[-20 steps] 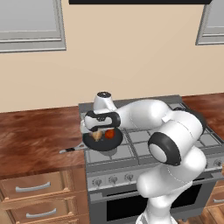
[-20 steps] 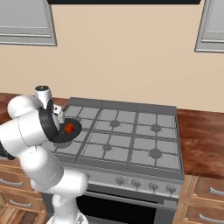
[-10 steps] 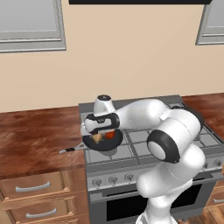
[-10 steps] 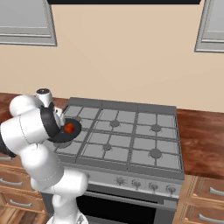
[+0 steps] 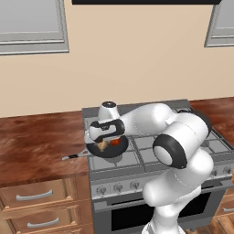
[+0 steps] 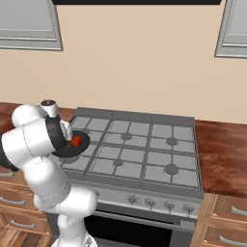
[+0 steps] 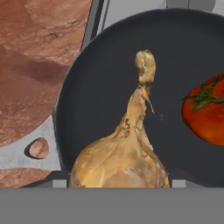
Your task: Place the pan on the front left burner on the stove. Then place the tomato and the onion in the pan and turn on the front left burner.
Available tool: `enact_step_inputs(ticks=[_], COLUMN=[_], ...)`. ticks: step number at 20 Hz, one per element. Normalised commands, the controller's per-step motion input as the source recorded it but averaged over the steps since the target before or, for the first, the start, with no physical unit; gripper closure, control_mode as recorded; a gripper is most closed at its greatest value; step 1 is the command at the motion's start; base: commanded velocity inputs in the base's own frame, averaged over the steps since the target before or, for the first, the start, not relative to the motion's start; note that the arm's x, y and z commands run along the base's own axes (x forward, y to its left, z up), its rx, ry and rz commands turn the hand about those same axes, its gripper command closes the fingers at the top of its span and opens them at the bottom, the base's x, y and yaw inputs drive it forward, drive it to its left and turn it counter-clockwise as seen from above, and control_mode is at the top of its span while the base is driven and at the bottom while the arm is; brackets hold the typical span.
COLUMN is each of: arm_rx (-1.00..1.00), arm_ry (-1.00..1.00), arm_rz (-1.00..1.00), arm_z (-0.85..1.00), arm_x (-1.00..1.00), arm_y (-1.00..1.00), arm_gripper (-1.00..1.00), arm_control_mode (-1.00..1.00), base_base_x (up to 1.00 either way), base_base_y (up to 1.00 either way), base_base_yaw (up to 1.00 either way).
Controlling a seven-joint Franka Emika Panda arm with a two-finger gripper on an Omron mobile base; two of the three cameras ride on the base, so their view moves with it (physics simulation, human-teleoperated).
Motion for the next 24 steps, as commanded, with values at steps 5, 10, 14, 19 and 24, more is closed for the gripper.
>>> enact_step_inputs(ticks=[5, 10, 14, 19, 24], arm_rx=[0.00, 0.00, 0.00, 0.00, 0.00], arm_ry=[0.00, 0.00, 0.00, 0.00, -0.03], arm_rz=[0.00, 0.00, 0.00, 0.00, 0.00], arm_z=[-0.04, 0.00, 0.00, 0.00, 0.06], arm_x=[0.00, 0.00, 0.00, 0.00, -0.02], arm_y=[0.00, 0.00, -0.05, -0.05, -0.01], arm_gripper=[1.00, -1.00, -1.00, -1.00, -1.00], arm_control_mode=[-1.00, -1.00, -1.00, -1.00, -1.00], base_base_x=[0.00, 0.00, 0.00, 0.00, 0.00], base_base_y=[0.00, 0.00, 0.00, 0.00, 0.00], base_base_yaw=[0.00, 0.00, 0.00, 0.00, 0.00])
